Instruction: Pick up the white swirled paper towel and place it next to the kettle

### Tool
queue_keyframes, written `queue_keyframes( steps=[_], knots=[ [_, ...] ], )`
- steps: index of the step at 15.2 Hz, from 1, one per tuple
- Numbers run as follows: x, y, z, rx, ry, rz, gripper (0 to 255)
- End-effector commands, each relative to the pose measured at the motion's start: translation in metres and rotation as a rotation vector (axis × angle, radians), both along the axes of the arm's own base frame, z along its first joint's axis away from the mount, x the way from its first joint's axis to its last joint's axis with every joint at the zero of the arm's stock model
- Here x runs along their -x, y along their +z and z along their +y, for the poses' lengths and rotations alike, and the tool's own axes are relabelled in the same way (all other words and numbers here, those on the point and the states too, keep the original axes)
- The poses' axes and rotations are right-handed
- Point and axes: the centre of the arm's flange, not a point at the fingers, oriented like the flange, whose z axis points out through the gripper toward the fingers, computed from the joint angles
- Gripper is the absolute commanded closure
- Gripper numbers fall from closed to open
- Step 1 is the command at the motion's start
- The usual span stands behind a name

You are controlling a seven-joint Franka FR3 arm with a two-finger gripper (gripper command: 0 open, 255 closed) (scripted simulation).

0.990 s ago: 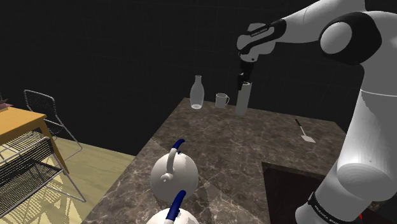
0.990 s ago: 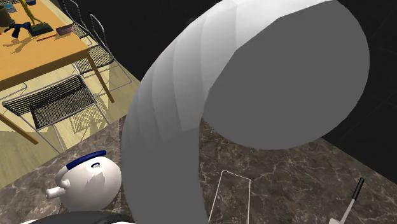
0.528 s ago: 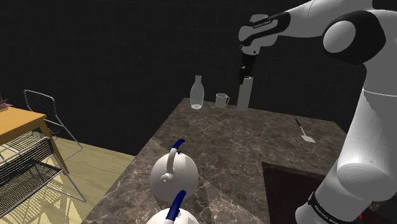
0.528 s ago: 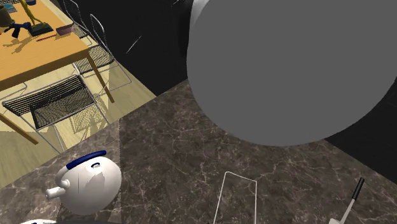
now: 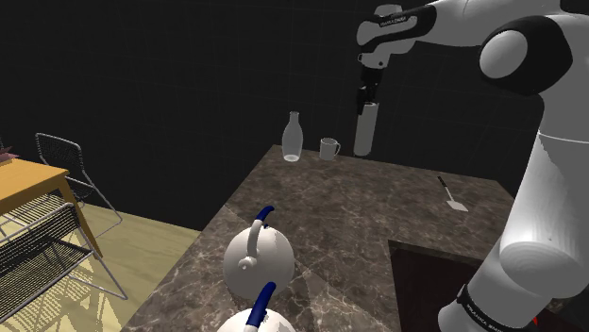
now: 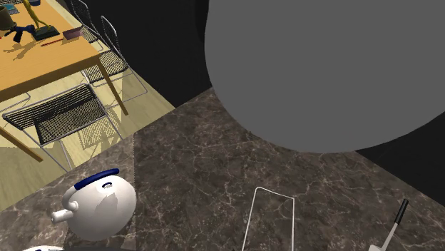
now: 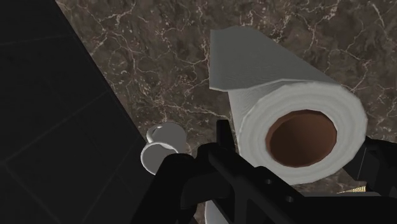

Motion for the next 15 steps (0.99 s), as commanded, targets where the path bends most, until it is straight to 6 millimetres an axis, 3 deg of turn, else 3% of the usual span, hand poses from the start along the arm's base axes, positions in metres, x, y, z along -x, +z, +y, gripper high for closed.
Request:
queue_keyframes(
  steps=[1,15],
  knots=[
    [-0.001,0.010,0.000,0.000,0.000,0.000,255],
    [-0.001,0.084,0.000,0.000,0.000,0.000,255]
  ],
)
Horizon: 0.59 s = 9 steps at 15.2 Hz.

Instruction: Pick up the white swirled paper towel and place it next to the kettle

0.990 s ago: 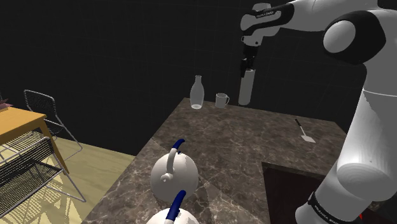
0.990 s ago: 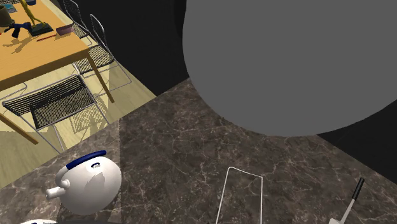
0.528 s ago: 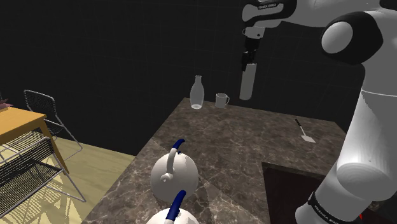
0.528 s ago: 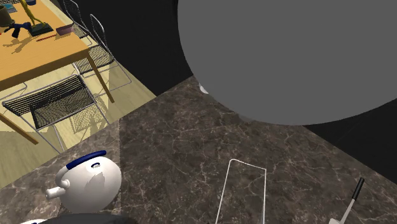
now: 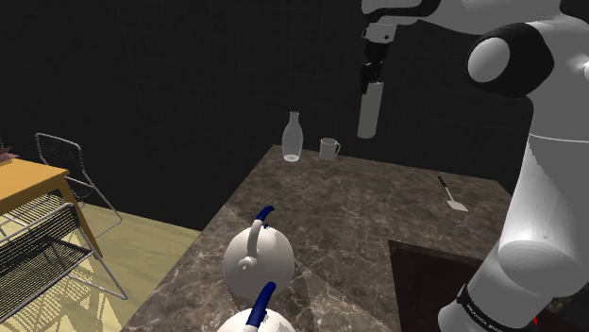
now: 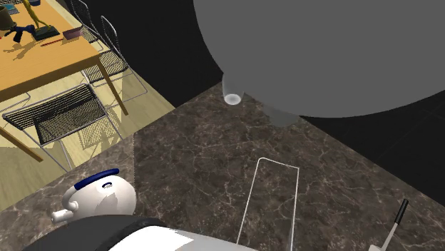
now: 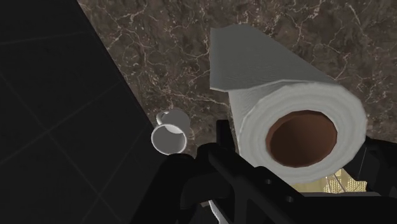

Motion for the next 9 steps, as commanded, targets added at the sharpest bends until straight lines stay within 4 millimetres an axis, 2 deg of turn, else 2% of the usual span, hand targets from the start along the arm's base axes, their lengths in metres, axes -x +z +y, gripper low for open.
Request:
queue_keyframes(
  steps=[1,7,9],
  knots=[
    [0.000,0.011,0.000,0.000,0.000,0.000,255],
    [0.000,0.042,0.000,0.000,0.000,0.000,255],
    [0.011,0.042,0.024,0.000,0.000,0.000,255]
  ],
)
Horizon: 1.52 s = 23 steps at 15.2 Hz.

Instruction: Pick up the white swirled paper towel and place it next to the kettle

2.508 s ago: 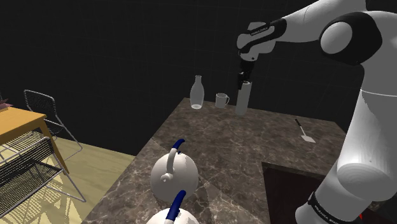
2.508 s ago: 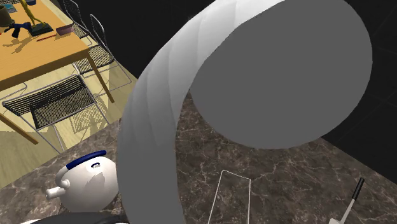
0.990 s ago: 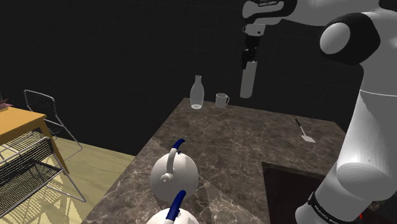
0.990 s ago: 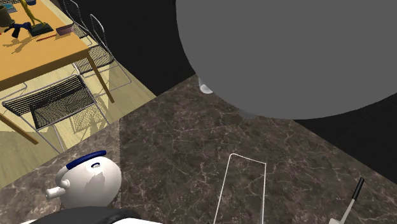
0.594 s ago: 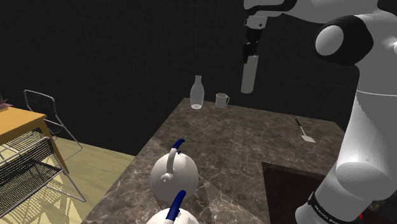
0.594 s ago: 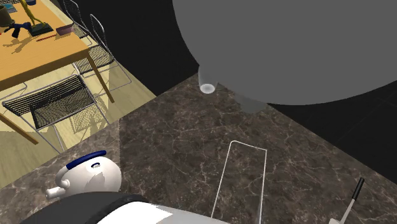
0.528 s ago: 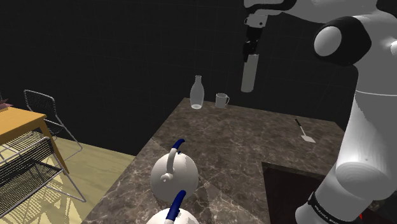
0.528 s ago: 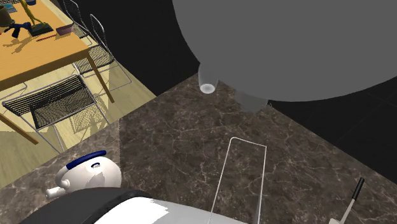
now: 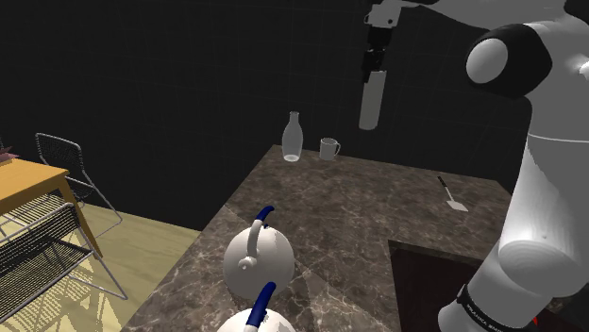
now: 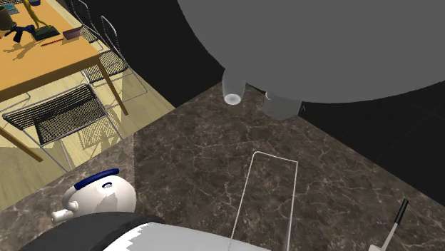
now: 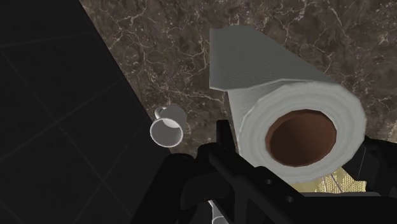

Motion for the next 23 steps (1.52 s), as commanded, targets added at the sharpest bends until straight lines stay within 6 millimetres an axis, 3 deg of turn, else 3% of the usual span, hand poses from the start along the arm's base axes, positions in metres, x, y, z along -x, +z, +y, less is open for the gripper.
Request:
queue_keyframes(
  steps=[1,23],
  knots=[
    [0.009,-0.001,0.022,0.000,0.000,0.000,255],
    [0.125,0.000,0.288,0.000,0.000,0.000,255]
  ],
)
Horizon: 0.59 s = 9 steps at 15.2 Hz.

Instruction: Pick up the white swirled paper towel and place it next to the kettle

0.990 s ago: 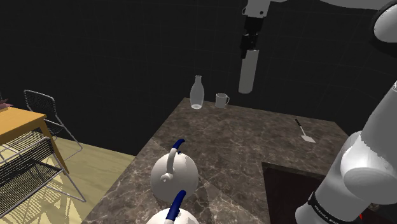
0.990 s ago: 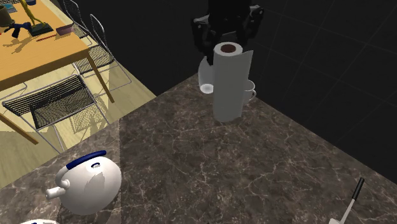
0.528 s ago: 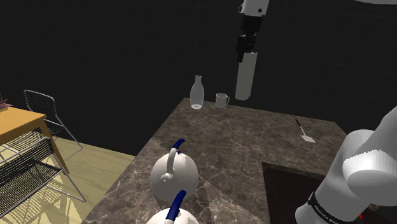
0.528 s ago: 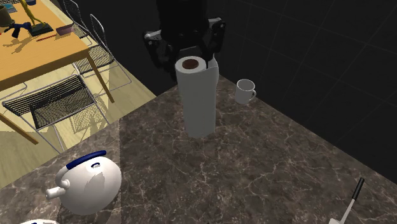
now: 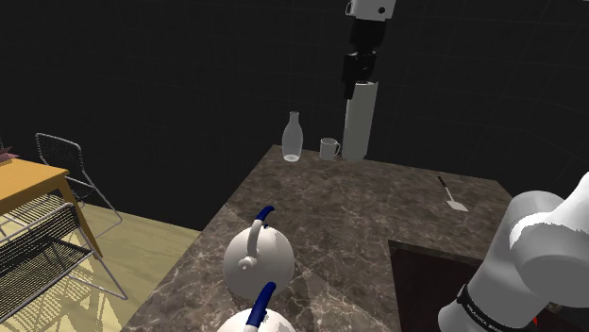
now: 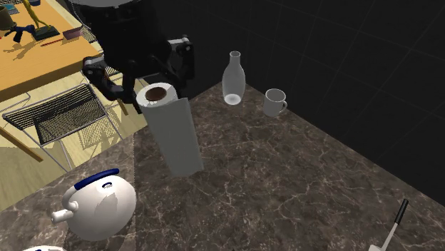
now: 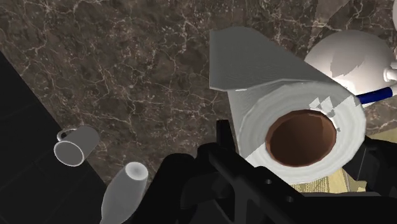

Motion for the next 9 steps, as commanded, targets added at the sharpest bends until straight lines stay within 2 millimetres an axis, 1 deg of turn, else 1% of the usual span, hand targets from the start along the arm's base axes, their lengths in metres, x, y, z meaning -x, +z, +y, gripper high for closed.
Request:
queue_keyframes(
  steps=[1,9],
  knots=[
    [0.009,0.002,0.025,0.000,-0.001,0.000,255],
    [0.052,0.002,0.122,0.000,-0.001,0.000,255]
  ],
)
